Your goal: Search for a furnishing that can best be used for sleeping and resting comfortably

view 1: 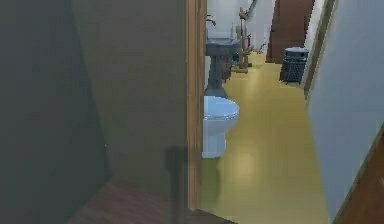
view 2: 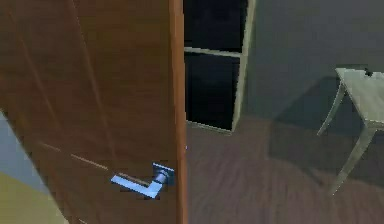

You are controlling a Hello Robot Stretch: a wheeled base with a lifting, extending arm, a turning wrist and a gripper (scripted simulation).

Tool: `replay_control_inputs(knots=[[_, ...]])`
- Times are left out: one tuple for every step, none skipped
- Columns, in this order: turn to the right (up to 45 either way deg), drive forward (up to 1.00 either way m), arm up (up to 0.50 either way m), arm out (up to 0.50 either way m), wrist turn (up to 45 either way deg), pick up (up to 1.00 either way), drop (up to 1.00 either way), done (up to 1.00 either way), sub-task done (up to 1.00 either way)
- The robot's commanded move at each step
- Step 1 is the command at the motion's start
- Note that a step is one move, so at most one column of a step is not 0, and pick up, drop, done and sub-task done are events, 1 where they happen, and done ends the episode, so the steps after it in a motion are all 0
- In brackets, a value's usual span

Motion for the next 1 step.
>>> replay_control_inputs(knots=[[24.0, 0.0, 0.0, 0.0, 0.0, 0.0, 0.0, 0.0, 0.0]])
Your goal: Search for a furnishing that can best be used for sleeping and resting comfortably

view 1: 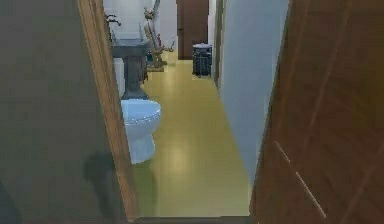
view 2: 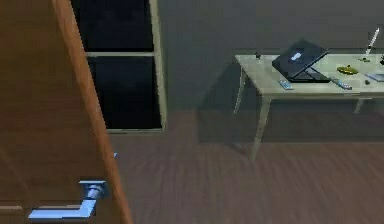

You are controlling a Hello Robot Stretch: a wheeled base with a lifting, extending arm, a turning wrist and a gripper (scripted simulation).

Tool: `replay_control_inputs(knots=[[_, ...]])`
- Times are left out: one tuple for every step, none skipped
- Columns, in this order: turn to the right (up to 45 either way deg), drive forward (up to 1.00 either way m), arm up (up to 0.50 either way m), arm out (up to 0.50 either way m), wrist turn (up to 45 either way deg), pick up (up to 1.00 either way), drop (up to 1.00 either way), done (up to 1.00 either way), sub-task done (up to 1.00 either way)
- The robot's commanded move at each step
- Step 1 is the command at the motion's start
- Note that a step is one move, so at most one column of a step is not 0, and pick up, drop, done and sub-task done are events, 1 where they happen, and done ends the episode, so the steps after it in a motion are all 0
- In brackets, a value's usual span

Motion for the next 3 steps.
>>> replay_control_inputs(knots=[[0.0, 1.0, 0.0, 0.0, 0.0, 0.0, 0.0, 0.0, 0.0], [6.0, 0.0, 0.0, 0.0, 0.0, 0.0, 0.0, 0.0, 0.0], [0.0, 0.45, 0.0, 0.0, 0.0, 0.0, 0.0, 0.0, 0.0]])
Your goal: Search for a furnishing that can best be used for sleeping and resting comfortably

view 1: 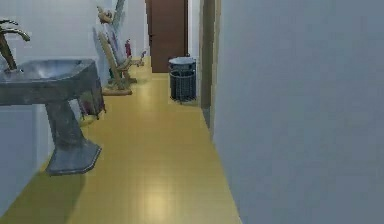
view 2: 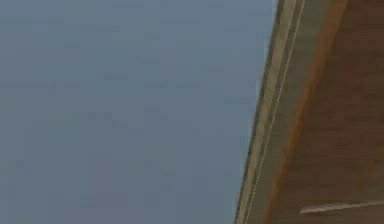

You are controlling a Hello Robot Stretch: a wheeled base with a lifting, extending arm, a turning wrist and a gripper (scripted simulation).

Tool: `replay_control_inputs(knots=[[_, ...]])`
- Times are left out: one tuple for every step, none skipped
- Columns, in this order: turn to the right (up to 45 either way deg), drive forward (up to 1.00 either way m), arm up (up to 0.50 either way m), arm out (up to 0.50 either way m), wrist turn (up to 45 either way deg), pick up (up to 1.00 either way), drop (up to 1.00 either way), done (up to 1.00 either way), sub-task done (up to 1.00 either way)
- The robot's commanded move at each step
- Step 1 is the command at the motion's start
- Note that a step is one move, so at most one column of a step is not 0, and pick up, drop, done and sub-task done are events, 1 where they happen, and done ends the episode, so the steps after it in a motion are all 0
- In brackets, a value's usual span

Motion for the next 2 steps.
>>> replay_control_inputs(knots=[[-9.0, 0.0, 0.0, 0.0, 0.0, 0.0, 0.0, 0.0, 0.0], [0.0, 0.65, 0.0, 0.0, 0.0, 0.0, 0.0, 0.0, 0.0]])
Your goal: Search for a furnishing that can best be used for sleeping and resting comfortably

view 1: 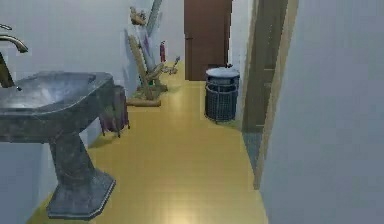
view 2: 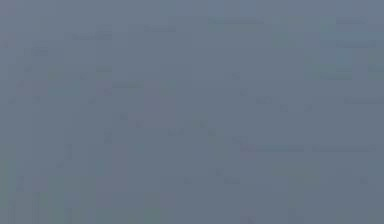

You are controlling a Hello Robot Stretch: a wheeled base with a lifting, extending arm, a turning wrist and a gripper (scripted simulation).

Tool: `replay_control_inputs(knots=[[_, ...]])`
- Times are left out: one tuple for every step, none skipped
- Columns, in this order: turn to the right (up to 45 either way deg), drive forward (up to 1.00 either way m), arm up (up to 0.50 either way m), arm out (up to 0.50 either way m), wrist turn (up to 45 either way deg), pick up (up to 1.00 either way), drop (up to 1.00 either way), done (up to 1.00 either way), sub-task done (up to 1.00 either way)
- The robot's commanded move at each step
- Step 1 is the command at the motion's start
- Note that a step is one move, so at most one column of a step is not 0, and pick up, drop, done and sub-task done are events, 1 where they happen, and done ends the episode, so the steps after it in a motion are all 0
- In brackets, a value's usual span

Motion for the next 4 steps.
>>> replay_control_inputs(knots=[[0.0, 1.0, 0.0, 0.0, 0.0, 0.0, 0.0, 0.0, 0.0], [0.0, 1.0, 0.0, 0.0, 0.0, 0.0, 0.0, 0.0, 0.0], [-6.0, 0.0, 0.0, 0.0, 0.0, 0.0, 0.0, 0.0, 0.0], [0.0, 0.55, 0.0, 0.0, 0.0, 0.0, 0.0, 0.0, 0.0]])
